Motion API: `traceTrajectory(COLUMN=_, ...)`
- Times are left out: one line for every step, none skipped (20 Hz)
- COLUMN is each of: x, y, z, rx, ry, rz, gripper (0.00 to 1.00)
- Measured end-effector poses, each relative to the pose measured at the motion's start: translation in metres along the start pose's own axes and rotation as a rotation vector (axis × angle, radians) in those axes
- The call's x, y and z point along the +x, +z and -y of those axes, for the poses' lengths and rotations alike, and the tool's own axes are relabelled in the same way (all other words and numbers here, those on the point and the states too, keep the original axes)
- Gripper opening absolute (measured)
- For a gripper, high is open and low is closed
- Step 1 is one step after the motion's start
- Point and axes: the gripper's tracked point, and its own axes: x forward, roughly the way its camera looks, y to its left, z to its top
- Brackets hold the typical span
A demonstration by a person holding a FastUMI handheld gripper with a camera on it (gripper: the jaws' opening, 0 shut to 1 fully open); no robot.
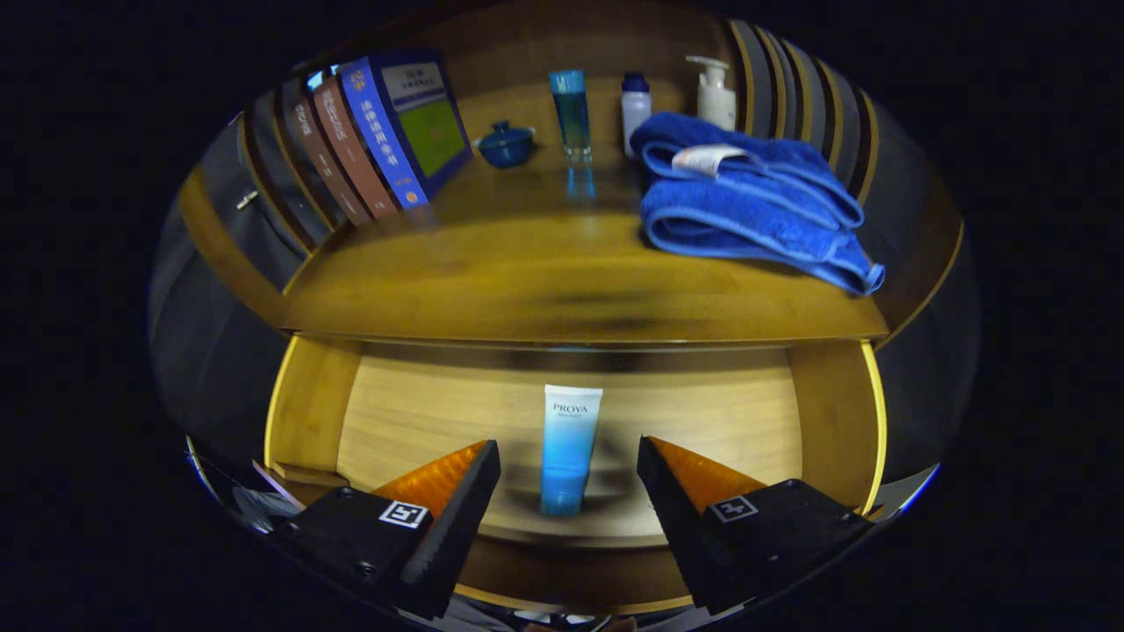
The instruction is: Pull open the drawer, take out the items inside it, and place them on the countertop above the cabinet.
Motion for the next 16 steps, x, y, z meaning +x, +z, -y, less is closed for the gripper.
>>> traceTrajectory(x=0.008, y=-0.004, z=0.002, rx=-0.005, ry=-0.007, rz=-0.032, gripper=1.00)
traceTrajectory(x=0.017, y=-0.009, z=0.003, rx=-0.009, ry=-0.009, rz=-0.058, gripper=1.00)
traceTrajectory(x=0.025, y=-0.011, z=0.004, rx=-0.005, ry=-0.010, rz=-0.083, gripper=1.00)
traceTrajectory(x=0.032, y=-0.013, z=0.004, rx=0.005, ry=-0.008, rz=-0.102, gripper=1.00)
traceTrajectory(x=0.040, y=-0.016, z=0.003, rx=0.014, ry=-0.007, rz=-0.130, gripper=1.00)
traceTrajectory(x=0.045, y=-0.020, z=0.002, rx=0.017, ry=-0.005, rz=-0.161, gripper=0.99)
traceTrajectory(x=0.051, y=-0.027, z=0.000, rx=0.024, ry=-0.003, rz=-0.196, gripper=0.99)
traceTrajectory(x=0.052, y=-0.030, z=-0.004, rx=0.028, ry=0.001, rz=-0.223, gripper=0.99)
traceTrajectory(x=0.057, y=-0.034, z=-0.003, rx=0.023, ry=-0.017, rz=-0.247, gripper=0.91)
traceTrajectory(x=0.055, y=-0.031, z=-0.001, rx=0.006, ry=-0.030, rz=-0.251, gripper=0.88)
traceTrajectory(x=0.059, y=-0.033, z=0.001, rx=-0.014, ry=-0.044, rz=-0.254, gripper=0.79)
traceTrajectory(x=0.055, y=-0.032, z=0.003, rx=-0.027, ry=-0.059, rz=-0.285, gripper=0.70)
traceTrajectory(x=0.058, y=-0.031, z=0.008, rx=-0.045, ry=-0.074, rz=-0.282, gripper=0.61)
traceTrajectory(x=0.055, y=-0.031, z=0.010, rx=-0.066, ry=-0.078, rz=-0.275, gripper=0.52)
traceTrajectory(x=0.056, y=-0.031, z=0.012, rx=-0.076, ry=-0.081, rz=-0.271, gripper=0.42)
traceTrajectory(x=0.054, y=-0.036, z=0.010, rx=-0.075, ry=-0.075, rz=-0.259, gripper=0.34)
